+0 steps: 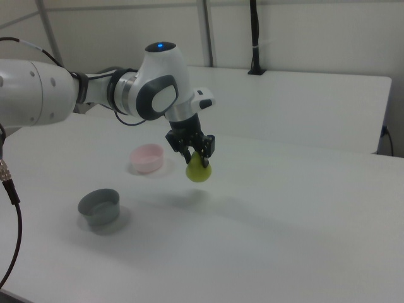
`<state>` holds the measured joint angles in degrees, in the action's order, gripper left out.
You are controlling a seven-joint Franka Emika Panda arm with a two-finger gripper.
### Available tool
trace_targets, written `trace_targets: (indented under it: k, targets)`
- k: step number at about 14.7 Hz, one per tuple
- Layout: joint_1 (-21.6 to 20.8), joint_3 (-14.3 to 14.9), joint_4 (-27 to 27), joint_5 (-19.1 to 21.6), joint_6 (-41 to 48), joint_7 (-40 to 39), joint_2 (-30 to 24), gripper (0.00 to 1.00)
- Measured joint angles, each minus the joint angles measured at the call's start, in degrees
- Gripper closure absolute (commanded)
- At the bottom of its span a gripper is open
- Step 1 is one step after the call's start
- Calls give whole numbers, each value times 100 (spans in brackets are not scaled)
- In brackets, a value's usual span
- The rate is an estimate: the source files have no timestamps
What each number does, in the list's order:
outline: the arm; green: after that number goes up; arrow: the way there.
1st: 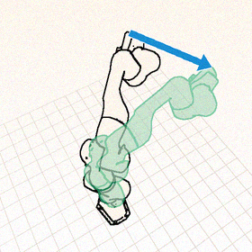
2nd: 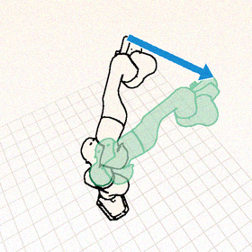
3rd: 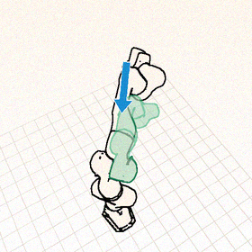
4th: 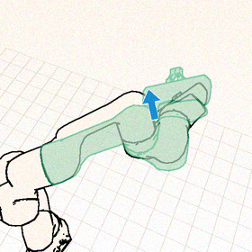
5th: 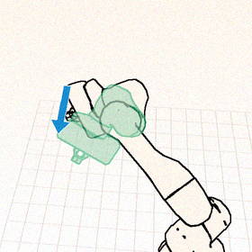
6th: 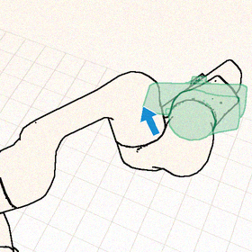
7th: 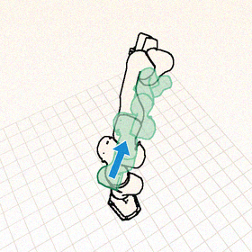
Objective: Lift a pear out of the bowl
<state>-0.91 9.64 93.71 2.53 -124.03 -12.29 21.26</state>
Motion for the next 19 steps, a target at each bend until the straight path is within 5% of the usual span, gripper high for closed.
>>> trace_targets:
  k: [9, 11, 12, 13, 19]
  targets:
    - [-5, -70, 485, -22, -866, -217, 374, 63]
    - [-6, -70, 487, -32, -894, -227, 375, 51]
    - [-6, -71, 487, -49, -894, -231, 376, 34]
    - [-7, -72, 487, -69, -894, -232, 376, 5]
    - [-8, -73, 487, -87, -894, -233, 364, 0]
